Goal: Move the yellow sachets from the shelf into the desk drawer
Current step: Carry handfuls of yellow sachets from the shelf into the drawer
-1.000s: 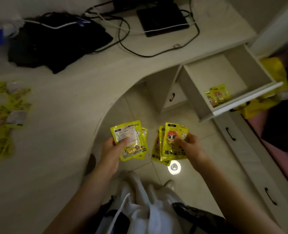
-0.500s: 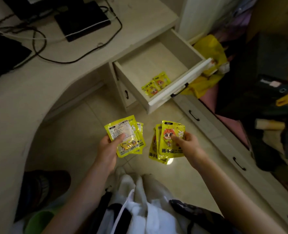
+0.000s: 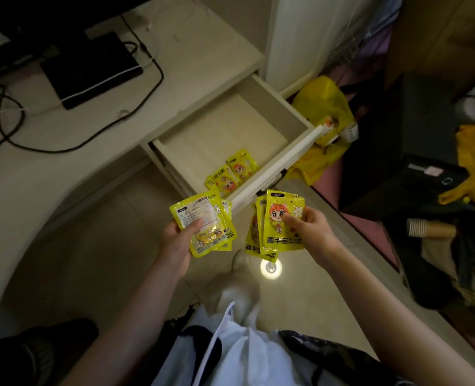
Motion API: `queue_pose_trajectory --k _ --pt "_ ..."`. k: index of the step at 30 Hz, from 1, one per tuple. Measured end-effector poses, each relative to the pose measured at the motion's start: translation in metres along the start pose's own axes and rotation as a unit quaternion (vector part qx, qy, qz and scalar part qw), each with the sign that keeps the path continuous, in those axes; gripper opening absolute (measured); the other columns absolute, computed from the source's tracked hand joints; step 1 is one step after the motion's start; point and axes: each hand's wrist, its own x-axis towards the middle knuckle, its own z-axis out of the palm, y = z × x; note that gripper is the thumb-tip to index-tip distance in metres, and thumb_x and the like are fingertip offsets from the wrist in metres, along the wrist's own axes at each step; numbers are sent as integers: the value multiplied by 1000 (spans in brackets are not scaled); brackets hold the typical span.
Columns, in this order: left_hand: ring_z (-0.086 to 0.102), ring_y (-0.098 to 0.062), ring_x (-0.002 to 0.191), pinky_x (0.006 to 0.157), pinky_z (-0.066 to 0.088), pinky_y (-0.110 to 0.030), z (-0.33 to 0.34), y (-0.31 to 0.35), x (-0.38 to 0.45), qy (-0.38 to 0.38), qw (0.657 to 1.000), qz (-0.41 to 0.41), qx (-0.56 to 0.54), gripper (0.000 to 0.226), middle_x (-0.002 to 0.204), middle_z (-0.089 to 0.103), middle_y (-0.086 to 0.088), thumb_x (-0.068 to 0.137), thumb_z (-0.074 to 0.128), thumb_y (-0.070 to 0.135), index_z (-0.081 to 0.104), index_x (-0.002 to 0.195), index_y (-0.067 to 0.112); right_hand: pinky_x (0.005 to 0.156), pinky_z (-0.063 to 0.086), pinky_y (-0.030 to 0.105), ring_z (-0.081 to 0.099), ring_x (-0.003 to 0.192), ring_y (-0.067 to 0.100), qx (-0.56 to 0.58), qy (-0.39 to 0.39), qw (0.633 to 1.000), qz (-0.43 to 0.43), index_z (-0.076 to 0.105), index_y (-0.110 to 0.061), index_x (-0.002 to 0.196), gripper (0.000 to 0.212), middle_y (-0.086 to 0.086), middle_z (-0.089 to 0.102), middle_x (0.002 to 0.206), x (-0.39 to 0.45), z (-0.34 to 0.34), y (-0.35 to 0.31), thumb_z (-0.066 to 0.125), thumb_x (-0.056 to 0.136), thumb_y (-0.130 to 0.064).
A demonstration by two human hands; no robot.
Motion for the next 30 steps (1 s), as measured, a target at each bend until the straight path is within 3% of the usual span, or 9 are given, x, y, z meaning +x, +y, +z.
queue_pose_trajectory --k 4,8,12,17,19,25,28,30 --pt "69 -25 84 78 56 -42 29 24 38 8 1000 -17 9 20 99 70 -14 83 68 4 64 103 7 84 56 42 69 85 25 -12 4 1000 -6 62 -10 107 18 8 71 96 47 -7 -42 64 89 -14" --pt "70 -24 80 72 59 -39 58 43 69 14 1000 -27 2 18 97 71 -14 81 69 3 65 97 10 86 56 42 69 89 26 -22 4 1000 -5 63 -9 109 22 10 71 100 87 -15 -79 65 88 -16" --pt "69 -27 84 80 56 -46 84 53 90 25 999 -33 -10 21 98 71 -14 81 69 1 65 99 10 83 56 40 68 87 24 -33 -4 999 -6 61 -8 111 24 6 71 96 119 -23 -109 64 89 -16" --pt "70 -24 79 72 58 -41 121 57 113 56 998 -33 -24 20 96 72 -13 82 68 0 65 99 9 77 57 34 68 87 20 -72 -35 997 -4 58 -7 115 29 7 69 102 168 -36 -147 64 89 -17" --pt "70 -24 79 70 59 -40 136 57 120 73 996 -30 -33 19 96 72 -13 82 68 0 66 98 8 80 57 38 68 90 23 -94 -57 994 -4 57 -7 115 28 9 69 106 186 -41 -162 63 89 -16" --pt "68 -34 92 84 54 -53 182 52 137 154 985 -54 -54 23 101 70 -17 81 70 3 65 103 7 91 54 49 67 99 29 -149 -112 982 -6 58 -10 113 24 14 68 111 239 -55 -198 62 90 -16" --pt "68 -35 97 86 52 -60 199 44 148 181 979 -69 -64 29 107 70 -17 78 73 9 65 106 10 90 54 45 66 101 28 -189 -130 973 -21 58 -6 114 25 13 67 112 265 -55 -211 61 90 -13" --pt "69 -33 93 83 55 -58 210 40 158 205 974 -76 -65 23 103 71 -15 78 74 9 66 99 14 83 56 38 66 101 26 -209 -147 966 -29 58 -6 116 26 12 68 111 281 -50 -216 61 91 -13"
